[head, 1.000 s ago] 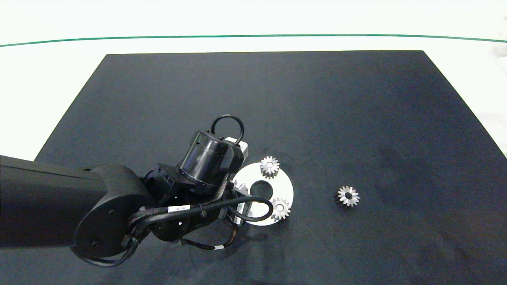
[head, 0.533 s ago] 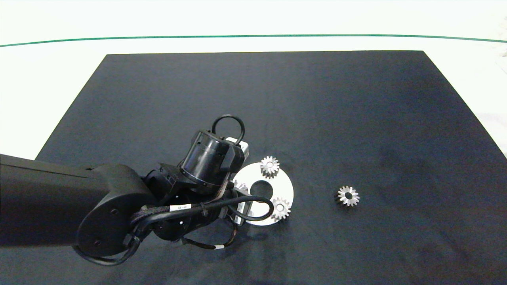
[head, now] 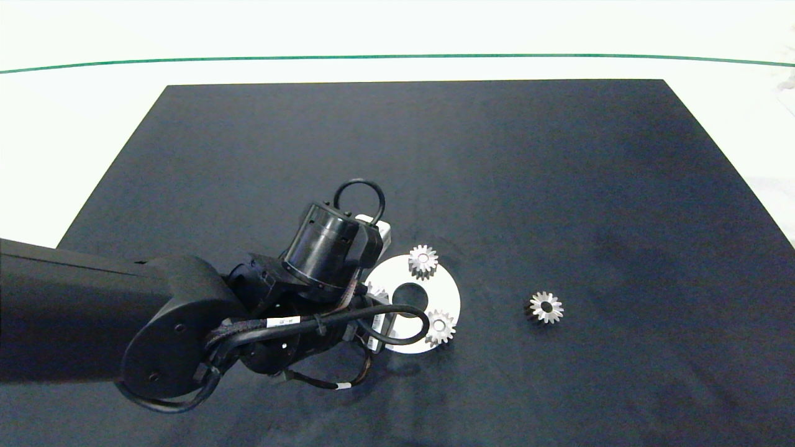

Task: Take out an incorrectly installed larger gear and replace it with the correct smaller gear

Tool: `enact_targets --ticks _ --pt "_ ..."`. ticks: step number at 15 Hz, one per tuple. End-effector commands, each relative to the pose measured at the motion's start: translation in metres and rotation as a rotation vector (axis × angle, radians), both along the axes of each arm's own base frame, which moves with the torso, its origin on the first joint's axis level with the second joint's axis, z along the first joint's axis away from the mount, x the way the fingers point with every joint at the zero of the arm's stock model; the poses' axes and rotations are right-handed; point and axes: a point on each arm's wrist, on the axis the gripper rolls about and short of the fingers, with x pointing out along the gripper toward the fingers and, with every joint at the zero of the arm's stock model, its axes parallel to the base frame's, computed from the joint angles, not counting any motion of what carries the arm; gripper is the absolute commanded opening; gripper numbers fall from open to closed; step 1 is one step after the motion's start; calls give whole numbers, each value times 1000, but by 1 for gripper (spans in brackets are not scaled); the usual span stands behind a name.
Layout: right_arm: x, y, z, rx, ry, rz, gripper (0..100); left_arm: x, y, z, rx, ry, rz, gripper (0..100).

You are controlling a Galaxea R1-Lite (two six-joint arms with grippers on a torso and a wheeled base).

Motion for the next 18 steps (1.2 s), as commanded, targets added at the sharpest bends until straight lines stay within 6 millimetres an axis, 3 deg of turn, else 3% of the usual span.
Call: enact_targets --ticks 1,8,11,18 --pt "0 0 0 -3 2 2 100 0 2 13 -32 -37 9 0" --pt "-1 0 0 -1 1 2 100 -10 12 36 -82 -89 11 0" --pt "0 0 0 -5 2 -7 100 -19 31 57 -77 -88 37 0" --pt "-2 -1 0 -2 -9 -5 100 -36 63 83 -108 -119 88 0"
